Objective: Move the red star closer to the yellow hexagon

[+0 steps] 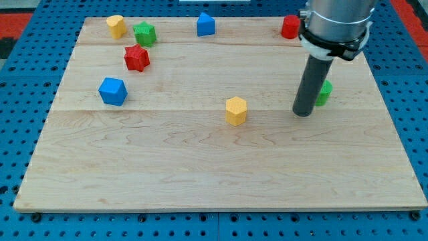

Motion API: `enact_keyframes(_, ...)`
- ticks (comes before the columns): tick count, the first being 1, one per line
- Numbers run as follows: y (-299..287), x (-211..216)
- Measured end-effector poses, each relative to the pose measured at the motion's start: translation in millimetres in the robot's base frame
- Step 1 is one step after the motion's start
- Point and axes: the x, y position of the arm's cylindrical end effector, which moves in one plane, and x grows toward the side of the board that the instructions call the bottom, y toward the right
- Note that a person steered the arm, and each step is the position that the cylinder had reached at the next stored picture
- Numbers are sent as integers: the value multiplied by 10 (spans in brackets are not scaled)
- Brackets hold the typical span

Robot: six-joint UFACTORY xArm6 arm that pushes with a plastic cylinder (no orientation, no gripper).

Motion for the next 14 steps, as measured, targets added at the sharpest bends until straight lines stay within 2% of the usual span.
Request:
enact_keyframes(1,-507,75)
enact_keyframes(2,-563,-180)
enact_keyframes(3,-1008,-858)
enact_keyframes(4,-1887,-1539)
enact_keyframes(5,-2701,-1805)
enact_keyframes(6,-3360,-1803)
enact_keyframes(7,-3184,-1490)
enact_keyframes(8,-2513,-1460)
enact_keyframes(9,-2356,-1034)
enact_keyframes(10,-2649,-1241)
enact_keyframes(11,-2407,-618)
enact_keyframes(12,-2193,-227)
enact_keyframes(13,-2542,-662)
enact_keyframes(14,-2101,-673)
